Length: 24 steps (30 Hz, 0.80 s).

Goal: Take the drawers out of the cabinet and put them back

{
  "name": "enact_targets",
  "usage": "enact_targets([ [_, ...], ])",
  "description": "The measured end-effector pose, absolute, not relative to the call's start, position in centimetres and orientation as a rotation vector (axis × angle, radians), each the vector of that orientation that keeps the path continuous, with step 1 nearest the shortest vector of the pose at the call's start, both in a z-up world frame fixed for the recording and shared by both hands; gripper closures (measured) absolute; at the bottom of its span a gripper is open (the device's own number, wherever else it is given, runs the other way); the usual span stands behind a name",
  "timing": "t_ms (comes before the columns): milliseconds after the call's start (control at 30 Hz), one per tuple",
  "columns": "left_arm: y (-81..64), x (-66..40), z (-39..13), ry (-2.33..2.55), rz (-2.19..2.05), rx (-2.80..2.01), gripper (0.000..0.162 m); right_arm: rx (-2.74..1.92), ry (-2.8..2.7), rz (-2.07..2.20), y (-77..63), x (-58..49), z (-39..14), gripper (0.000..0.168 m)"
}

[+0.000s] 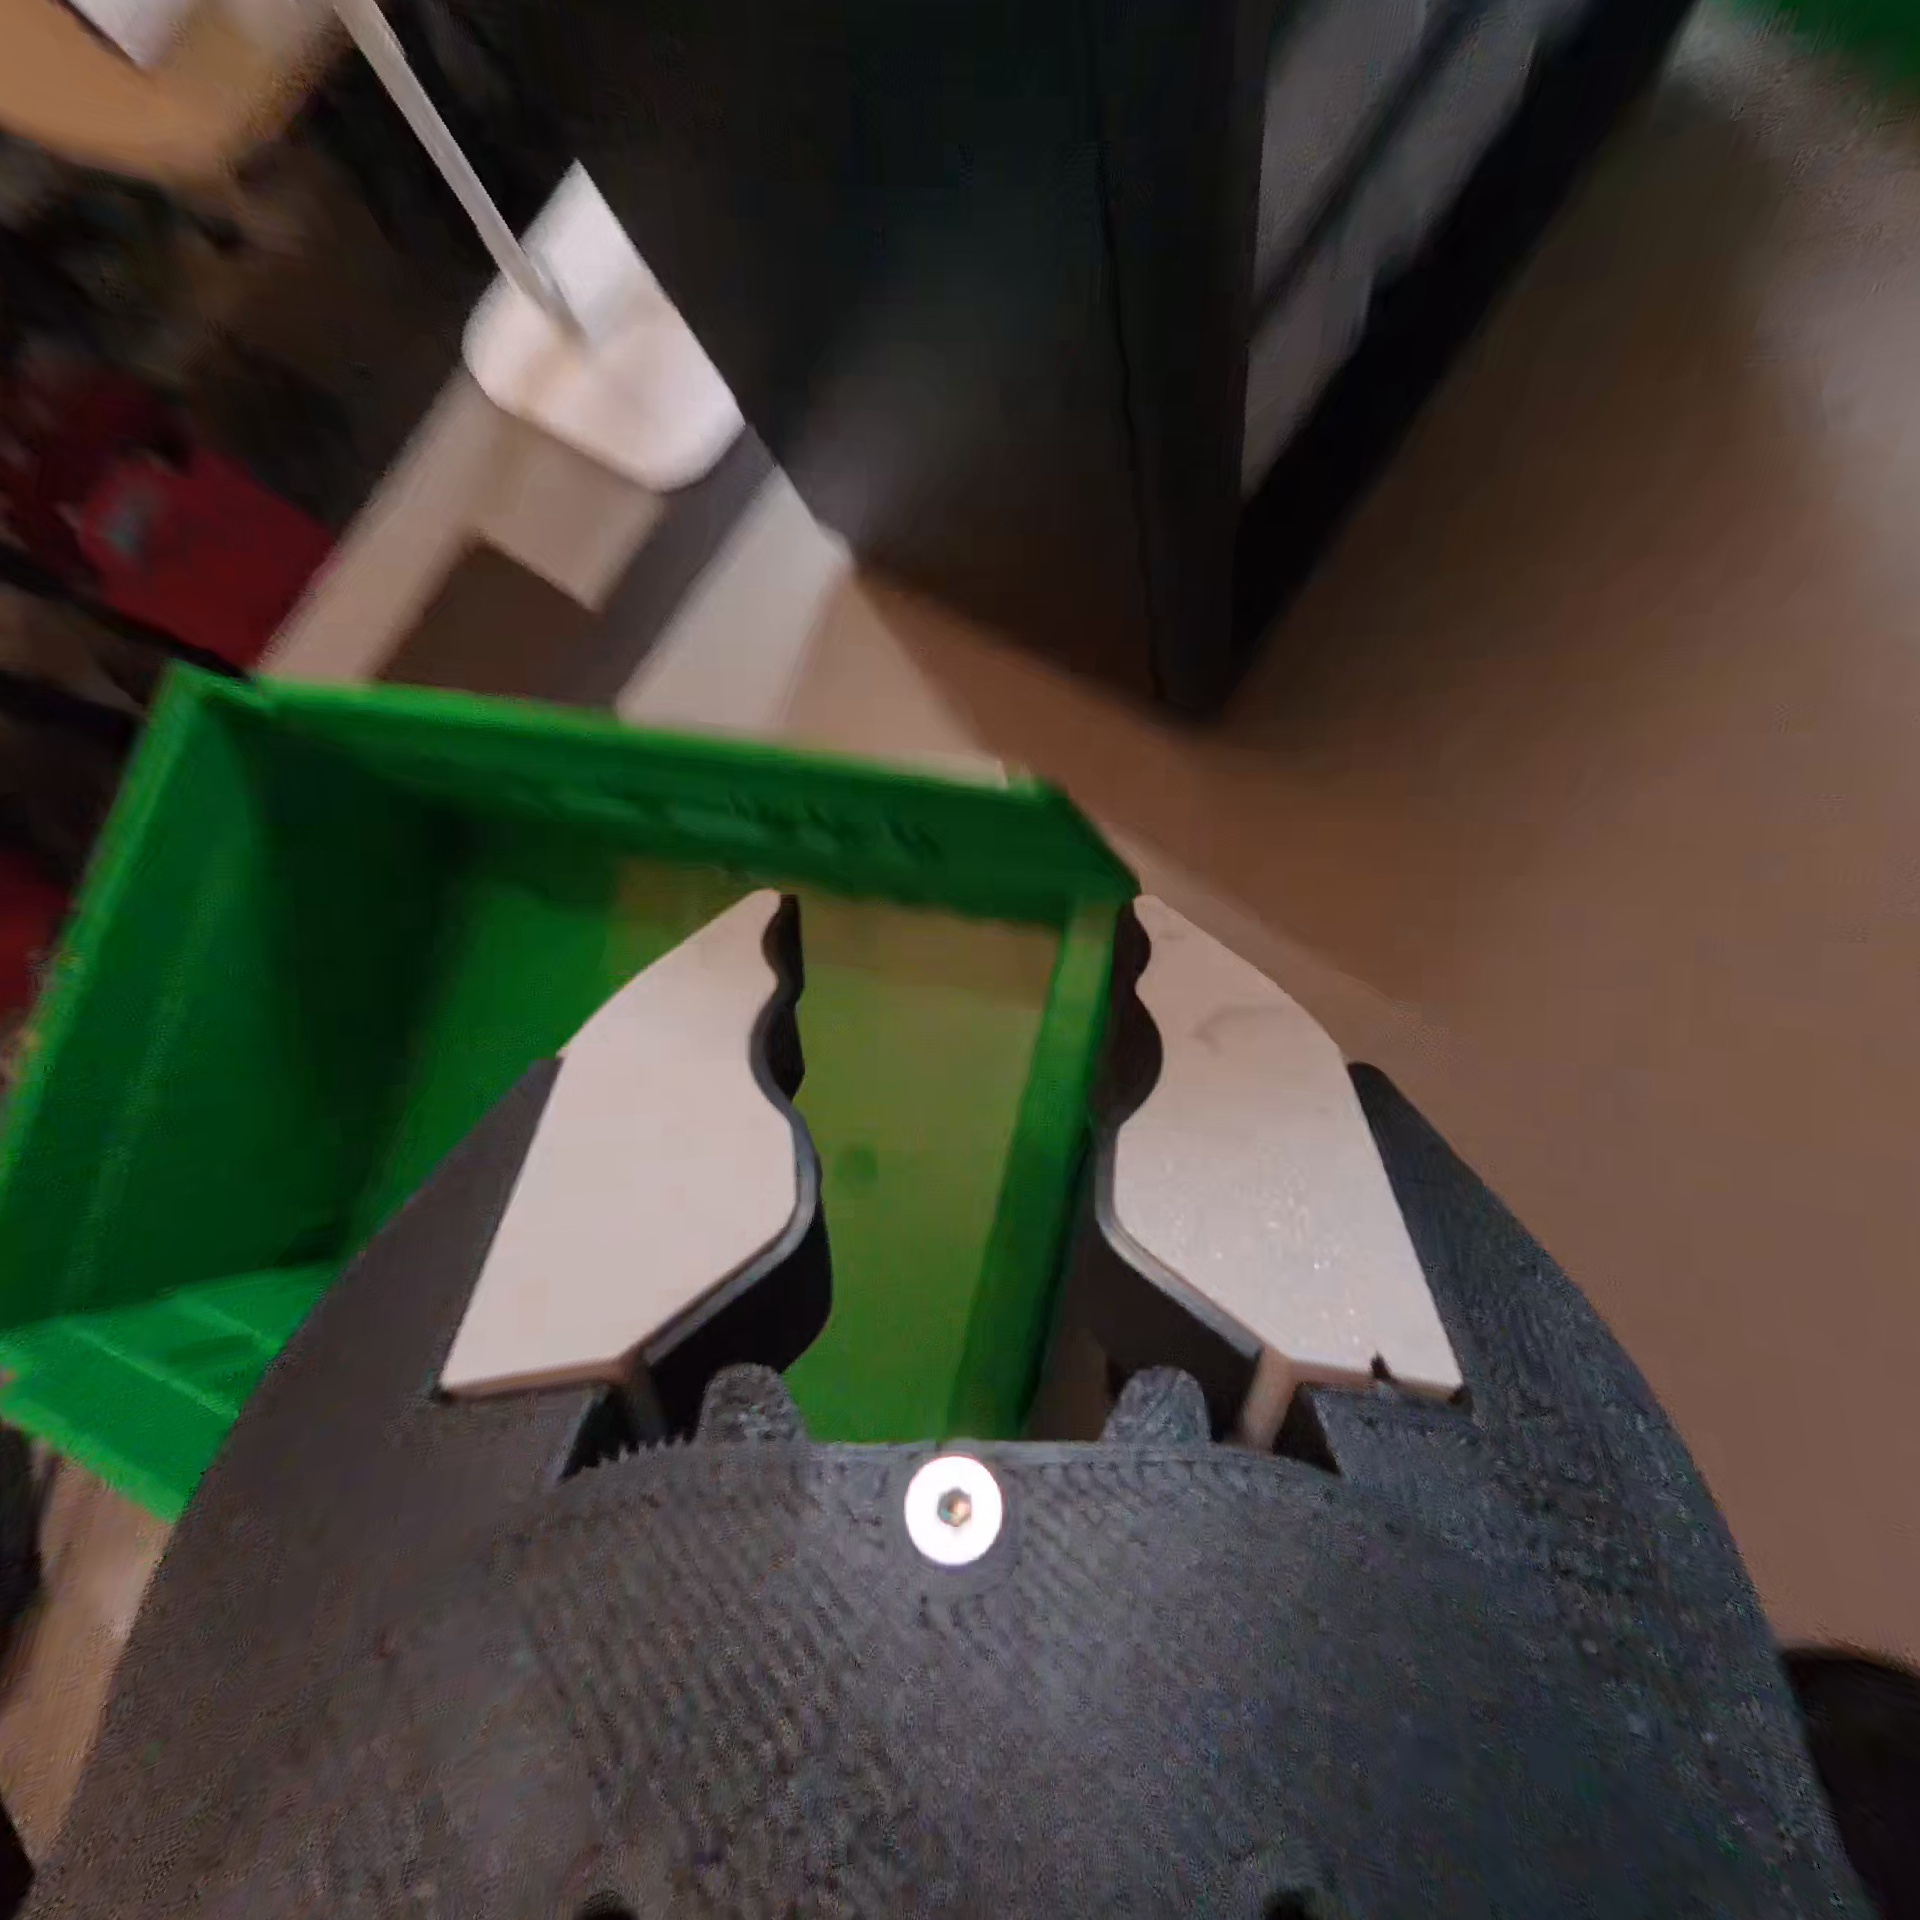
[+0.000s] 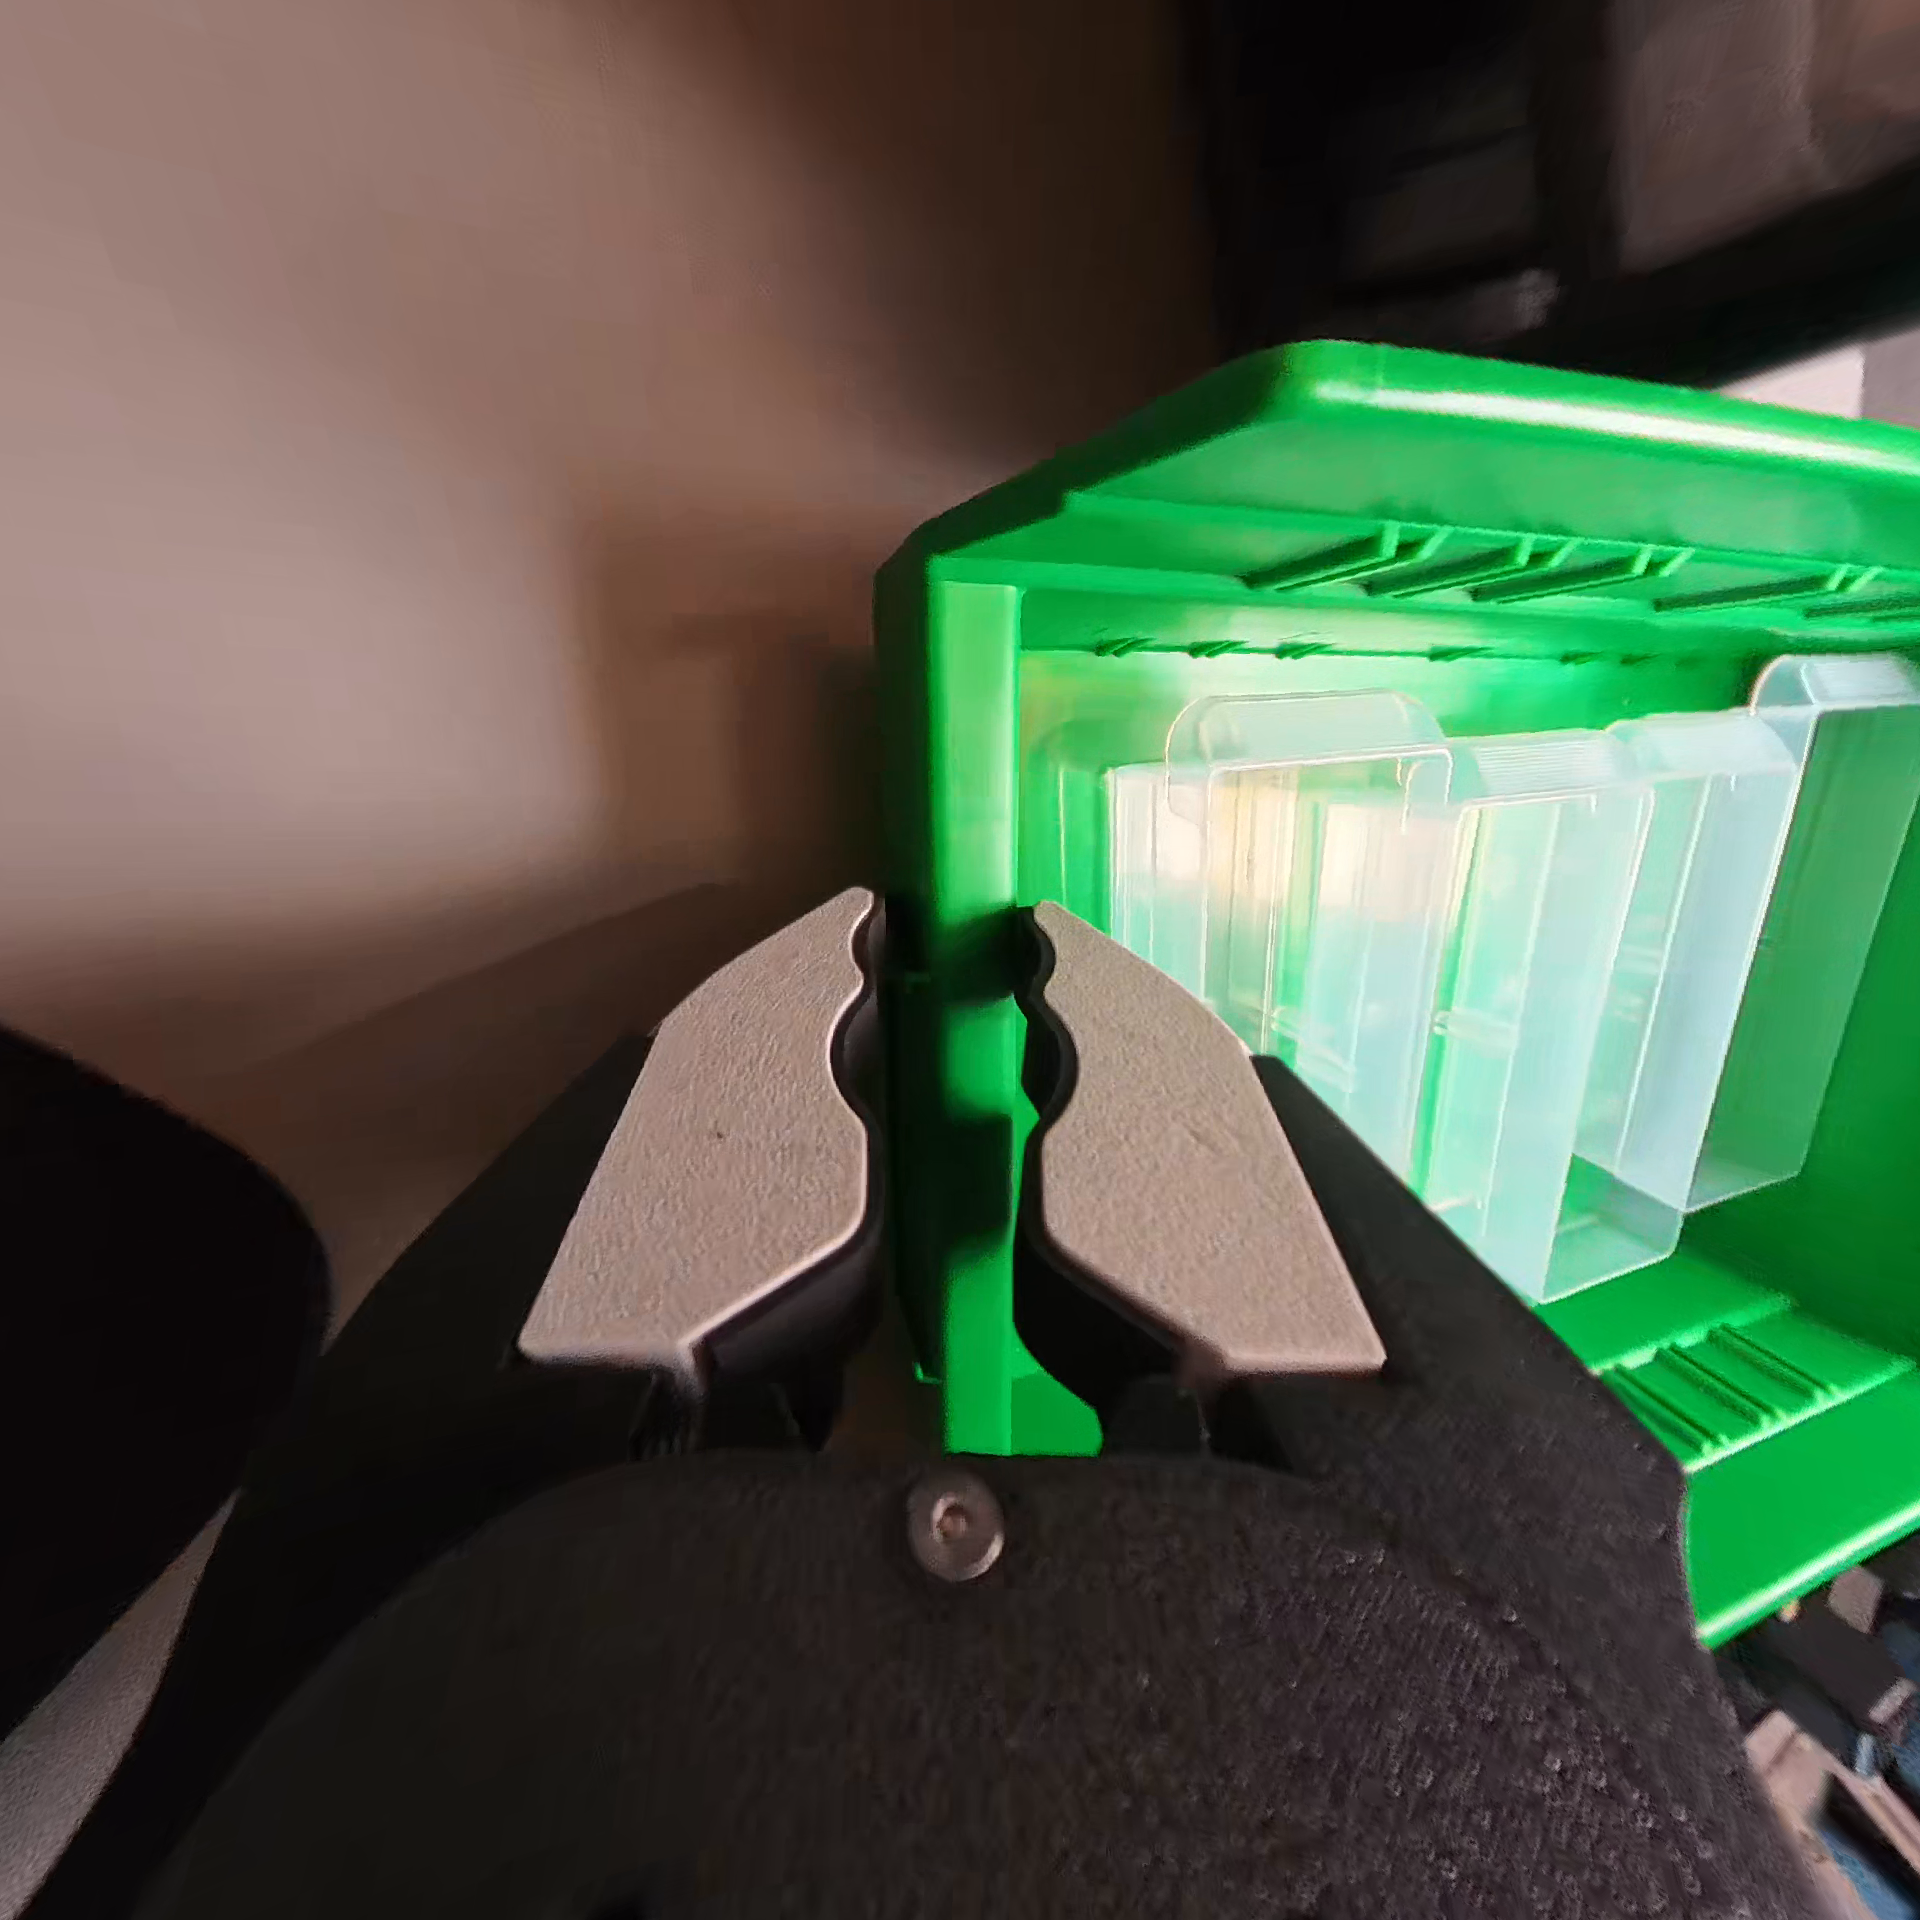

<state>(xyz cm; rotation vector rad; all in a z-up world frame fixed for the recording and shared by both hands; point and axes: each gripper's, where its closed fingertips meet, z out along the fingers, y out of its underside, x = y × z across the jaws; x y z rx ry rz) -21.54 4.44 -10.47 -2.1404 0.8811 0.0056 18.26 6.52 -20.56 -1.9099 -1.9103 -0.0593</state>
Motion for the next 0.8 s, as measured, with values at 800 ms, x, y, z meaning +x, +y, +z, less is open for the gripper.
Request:
enact_targets([
  [800,0.0,-18.5,-22.3,1.566,0.265,-1.997,0.132,-1.855,-0.517,0.055,-1.1,31.8,-9.7,0.119],
])
